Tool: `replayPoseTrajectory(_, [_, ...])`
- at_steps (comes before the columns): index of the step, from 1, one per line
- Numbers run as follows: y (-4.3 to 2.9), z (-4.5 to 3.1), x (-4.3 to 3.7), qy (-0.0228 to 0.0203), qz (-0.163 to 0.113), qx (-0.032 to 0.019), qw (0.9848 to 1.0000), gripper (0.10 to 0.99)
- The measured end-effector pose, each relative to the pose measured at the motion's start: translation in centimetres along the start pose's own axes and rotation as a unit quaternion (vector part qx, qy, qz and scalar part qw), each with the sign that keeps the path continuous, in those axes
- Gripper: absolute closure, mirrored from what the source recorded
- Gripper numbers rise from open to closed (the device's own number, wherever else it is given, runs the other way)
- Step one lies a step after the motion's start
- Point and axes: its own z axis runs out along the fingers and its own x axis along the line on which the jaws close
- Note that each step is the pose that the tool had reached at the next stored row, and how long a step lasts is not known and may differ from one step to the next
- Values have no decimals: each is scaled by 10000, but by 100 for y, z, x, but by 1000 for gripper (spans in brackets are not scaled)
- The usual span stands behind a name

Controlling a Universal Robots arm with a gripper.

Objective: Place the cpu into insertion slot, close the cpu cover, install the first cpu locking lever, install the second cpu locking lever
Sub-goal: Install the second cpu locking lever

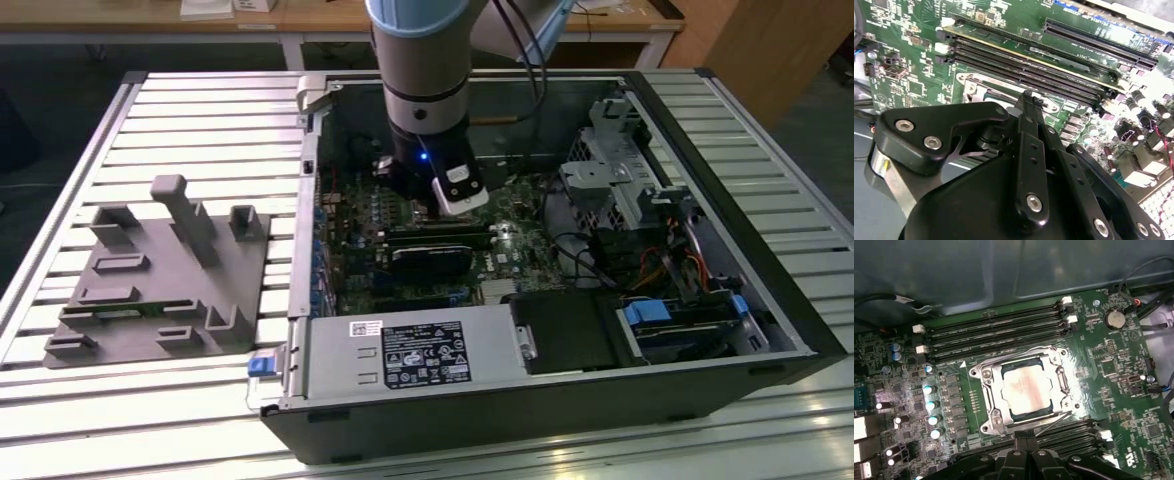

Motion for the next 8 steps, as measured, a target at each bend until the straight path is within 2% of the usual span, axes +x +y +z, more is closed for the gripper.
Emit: replayPoseTrajectory(8, [-88, 26, 44, 51, 28, -218, 9997, 980])
